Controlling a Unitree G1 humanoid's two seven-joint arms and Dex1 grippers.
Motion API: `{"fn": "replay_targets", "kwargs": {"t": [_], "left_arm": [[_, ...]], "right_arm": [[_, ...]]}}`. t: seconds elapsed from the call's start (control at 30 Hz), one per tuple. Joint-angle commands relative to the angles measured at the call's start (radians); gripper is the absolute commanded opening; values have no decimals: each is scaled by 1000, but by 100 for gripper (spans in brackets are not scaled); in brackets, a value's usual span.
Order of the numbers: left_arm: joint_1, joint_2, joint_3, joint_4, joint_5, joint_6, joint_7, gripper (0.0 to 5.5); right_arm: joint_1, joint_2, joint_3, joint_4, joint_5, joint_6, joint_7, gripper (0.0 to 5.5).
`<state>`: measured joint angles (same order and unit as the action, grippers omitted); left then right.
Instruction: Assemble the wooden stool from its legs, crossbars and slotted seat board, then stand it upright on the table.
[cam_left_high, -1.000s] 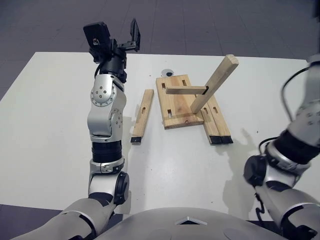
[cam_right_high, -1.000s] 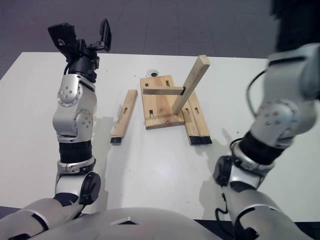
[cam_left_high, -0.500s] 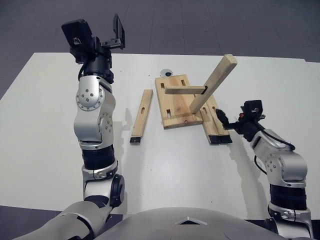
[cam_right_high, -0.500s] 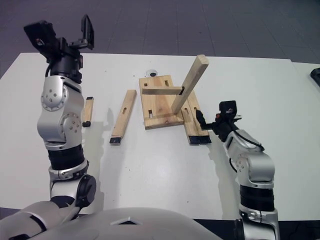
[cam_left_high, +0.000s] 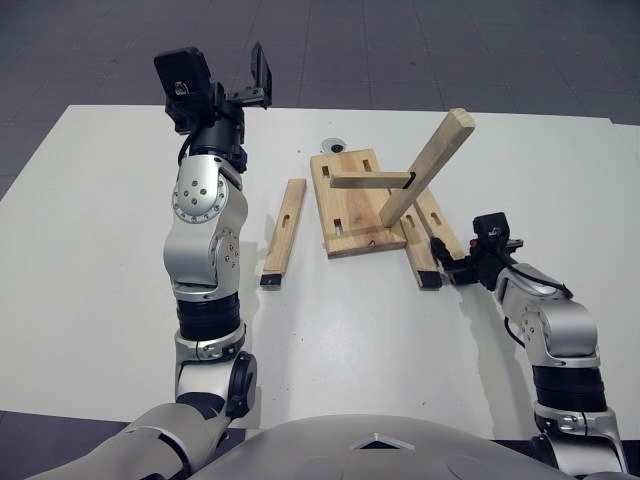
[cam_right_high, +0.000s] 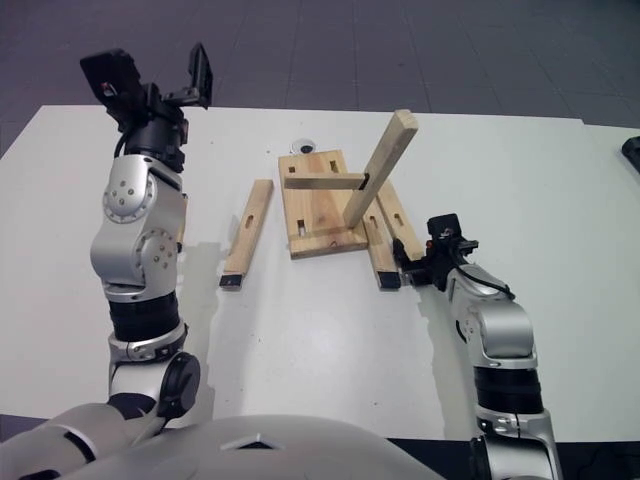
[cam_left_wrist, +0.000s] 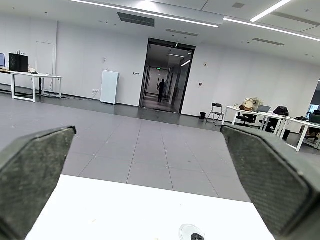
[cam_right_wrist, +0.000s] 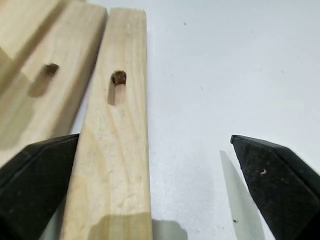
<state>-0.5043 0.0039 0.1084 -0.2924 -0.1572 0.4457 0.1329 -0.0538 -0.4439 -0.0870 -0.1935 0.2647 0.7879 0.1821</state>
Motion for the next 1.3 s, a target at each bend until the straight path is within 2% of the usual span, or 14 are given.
{"fn": "replay_targets", "kwargs": {"t": [0.03,0.17,0.73,0.93,1.13,1.3], "left_arm": [[3,1,2,-2,9,13,6,540],[0,0,3,1,10,11,8,540],[-36,1,5,10,-1,75,13,540],[-40,0,10,23,-4,102,11,540],[-47,5,25,45,-9,129,10,540],[-48,31,94,53,-43,175,7,540]], "right_arm": [[-14,-13,-4,17,-23,9,12,538],[-17,-26,24,36,-46,10,41,538],[-76,-19,81,64,-23,205,131,291],[-89,-15,57,70,-10,229,147,204],[-101,6,-14,75,14,199,139,204],[-167,-10,-175,56,49,83,132,204]]}}
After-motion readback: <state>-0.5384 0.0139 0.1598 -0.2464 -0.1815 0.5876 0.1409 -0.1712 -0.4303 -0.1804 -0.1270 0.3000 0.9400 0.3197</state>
